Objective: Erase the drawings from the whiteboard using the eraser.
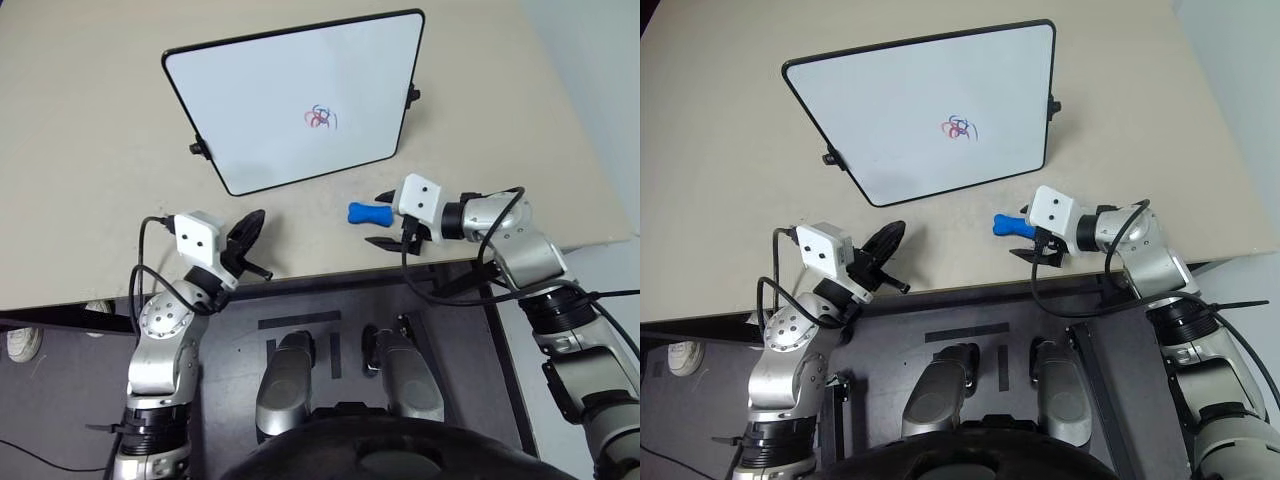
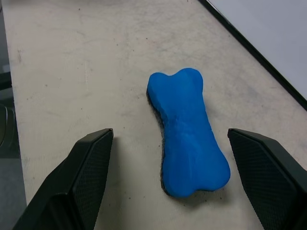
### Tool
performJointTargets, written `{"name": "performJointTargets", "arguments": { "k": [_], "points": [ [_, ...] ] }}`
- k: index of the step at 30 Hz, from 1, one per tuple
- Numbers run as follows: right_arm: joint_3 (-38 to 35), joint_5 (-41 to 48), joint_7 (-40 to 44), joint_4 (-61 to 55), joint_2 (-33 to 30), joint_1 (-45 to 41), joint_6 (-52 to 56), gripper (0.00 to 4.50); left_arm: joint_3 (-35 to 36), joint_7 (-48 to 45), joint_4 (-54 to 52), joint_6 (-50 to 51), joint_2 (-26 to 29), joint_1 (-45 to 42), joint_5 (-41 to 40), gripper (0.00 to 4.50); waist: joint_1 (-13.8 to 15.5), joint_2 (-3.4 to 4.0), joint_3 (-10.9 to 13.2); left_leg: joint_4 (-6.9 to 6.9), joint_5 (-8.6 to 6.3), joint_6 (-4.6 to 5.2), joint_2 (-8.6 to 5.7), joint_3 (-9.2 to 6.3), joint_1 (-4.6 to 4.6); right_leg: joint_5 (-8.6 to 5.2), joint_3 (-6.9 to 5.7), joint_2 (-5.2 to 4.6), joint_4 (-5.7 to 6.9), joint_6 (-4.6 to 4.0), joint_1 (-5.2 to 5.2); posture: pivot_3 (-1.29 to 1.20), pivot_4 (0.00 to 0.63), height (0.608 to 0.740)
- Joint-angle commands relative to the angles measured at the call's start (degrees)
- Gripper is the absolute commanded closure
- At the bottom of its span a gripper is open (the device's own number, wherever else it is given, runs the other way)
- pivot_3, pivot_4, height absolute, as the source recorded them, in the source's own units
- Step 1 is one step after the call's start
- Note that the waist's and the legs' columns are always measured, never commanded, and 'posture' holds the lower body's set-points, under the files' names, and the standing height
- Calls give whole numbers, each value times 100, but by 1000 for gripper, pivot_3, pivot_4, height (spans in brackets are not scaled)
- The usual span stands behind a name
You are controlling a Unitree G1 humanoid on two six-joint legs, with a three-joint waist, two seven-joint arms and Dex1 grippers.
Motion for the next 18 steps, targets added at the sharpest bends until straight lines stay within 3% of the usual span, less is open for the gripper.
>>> {"name": "performJointTargets", "arguments": {
  "k": [1,18],
  "points": [
    [-125,-28,-8,-140,-15,-103,-134,460,20,31,-124,-175,-28,-49,24,4500,-1,0,0,0,1,2,0,0,0,0,0,0,0,0,0,0,150,740],
    [-77,82,166,-952,-117,255,263,460,-57,12,-76,-195,-36,-82,18,4500,0,0,0,1,9,16,0,1,0,-19,0,0,-1,31,2,0,150,740]
  ]
}}
